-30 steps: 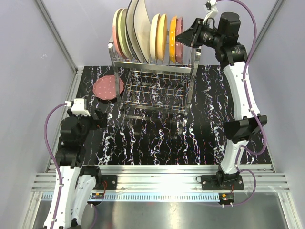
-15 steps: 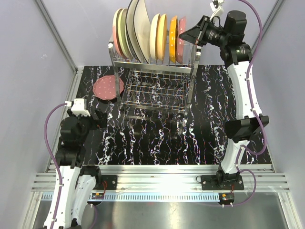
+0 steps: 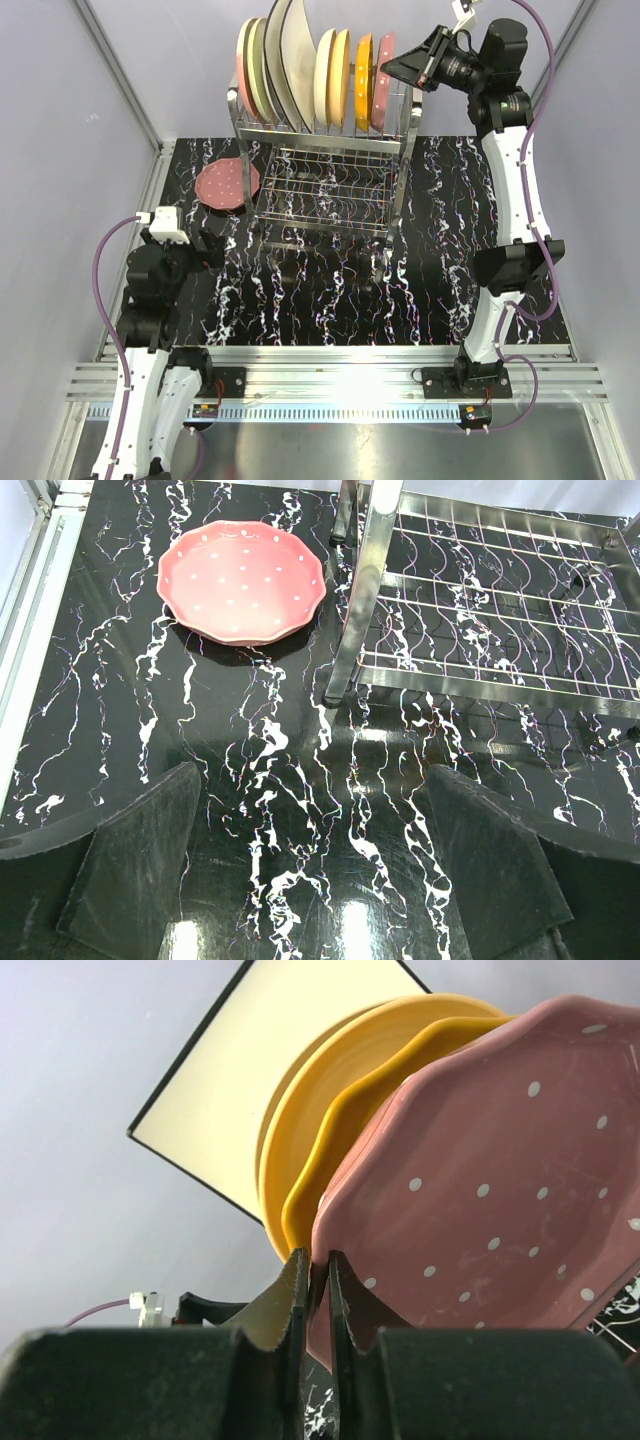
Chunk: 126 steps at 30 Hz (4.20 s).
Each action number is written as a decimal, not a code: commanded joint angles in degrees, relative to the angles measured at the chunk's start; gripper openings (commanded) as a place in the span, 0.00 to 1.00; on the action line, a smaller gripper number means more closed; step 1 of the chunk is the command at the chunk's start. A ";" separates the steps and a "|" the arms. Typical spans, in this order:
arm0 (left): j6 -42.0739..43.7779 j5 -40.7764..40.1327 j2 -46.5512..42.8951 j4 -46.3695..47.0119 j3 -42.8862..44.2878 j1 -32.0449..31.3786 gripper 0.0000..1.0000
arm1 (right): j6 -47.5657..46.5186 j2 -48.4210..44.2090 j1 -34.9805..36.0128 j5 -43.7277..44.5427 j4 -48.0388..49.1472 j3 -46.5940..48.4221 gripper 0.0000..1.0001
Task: Unload the plates from the dish rack
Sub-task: Grab a plate with the right arm, then pass the plate from the right arm to the left
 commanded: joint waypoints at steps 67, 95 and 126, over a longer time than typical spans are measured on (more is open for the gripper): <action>-2.60 6.90 2.21 4.34 0.93 -0.17 0.99 | 16.39 -11.96 -6.15 -9.91 22.65 2.22 0.00; -34.92 24.03 5.72 8.64 7.34 -0.26 0.99 | 29.58 -29.71 -9.05 -11.84 38.82 -21.59 0.00; -71.68 8.40 29.09 13.56 22.90 -32.07 0.99 | 15.44 -51.16 -3.34 -21.33 26.35 -66.06 0.00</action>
